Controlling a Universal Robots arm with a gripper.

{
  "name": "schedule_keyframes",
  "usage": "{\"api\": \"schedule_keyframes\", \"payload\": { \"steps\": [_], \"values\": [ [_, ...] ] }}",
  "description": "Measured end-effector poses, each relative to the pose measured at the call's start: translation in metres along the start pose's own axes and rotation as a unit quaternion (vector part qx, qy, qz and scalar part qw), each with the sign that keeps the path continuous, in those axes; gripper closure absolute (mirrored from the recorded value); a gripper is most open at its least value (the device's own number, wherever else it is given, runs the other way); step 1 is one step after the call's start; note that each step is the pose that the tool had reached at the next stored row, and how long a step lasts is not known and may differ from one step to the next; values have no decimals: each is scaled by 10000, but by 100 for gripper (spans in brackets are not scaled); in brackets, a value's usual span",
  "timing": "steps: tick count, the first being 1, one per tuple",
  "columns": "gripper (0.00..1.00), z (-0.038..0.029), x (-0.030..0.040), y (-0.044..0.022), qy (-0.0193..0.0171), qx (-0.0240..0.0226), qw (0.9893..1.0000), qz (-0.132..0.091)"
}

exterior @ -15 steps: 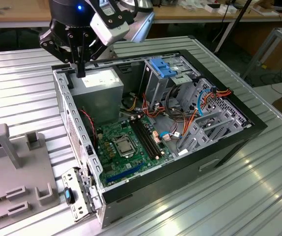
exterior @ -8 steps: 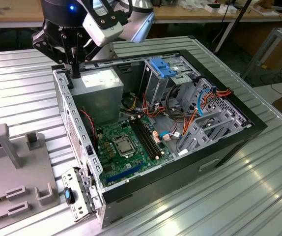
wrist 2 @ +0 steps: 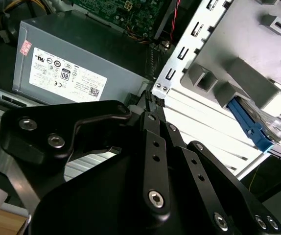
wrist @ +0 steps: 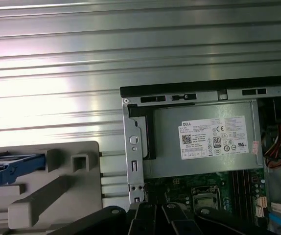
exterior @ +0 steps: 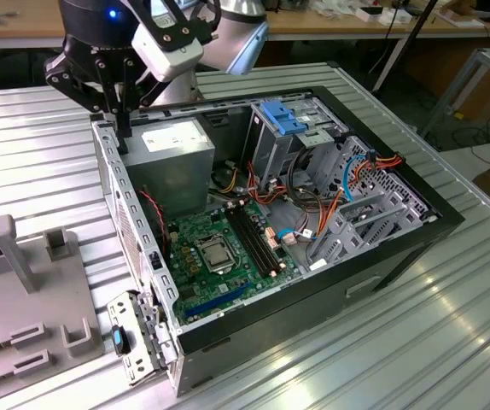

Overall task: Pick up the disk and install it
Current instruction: 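Reach for the disk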

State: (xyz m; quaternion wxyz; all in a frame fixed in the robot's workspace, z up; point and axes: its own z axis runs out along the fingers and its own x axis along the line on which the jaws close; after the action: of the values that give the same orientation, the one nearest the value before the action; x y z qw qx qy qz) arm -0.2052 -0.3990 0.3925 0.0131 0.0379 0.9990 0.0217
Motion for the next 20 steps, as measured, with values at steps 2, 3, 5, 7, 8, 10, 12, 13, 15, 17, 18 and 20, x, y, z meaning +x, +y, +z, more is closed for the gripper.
{"api": "schedule_keyframes", "payload": {
  "steps": [2, 3, 5, 7, 8, 10, 12, 13, 15, 17, 18, 20],
  "values": [
    [89, 0, 26, -2, 0, 0, 10000, 0],
    [89, 0, 36, -3, 0, 0, 10000, 0],
    [89, -1, 71, -5, 0, 0, 10000, 0],
    [89, -1, 101, -8, 0, 0, 10000, 0],
    [89, -1, 111, -9, 0, 0, 10000, 0],
    [89, -1, 134, -10, 0, 0, 10000, 0],
    [89, -2, 168, -13, 0, 0, 10000, 0],
    [89, -2, 179, -14, 0, 0, 10000, 0],
    [89, -2, 226, -17, 0, 0, 10000, 0],
    [89, -3, 252, -19, 0, 0, 10000, 0],
    [89, -3, 269, -20, 0, 0, 10000, 0],
    [89, -4, 299, -23, 0, 0, 10000, 0]
  ]
}}
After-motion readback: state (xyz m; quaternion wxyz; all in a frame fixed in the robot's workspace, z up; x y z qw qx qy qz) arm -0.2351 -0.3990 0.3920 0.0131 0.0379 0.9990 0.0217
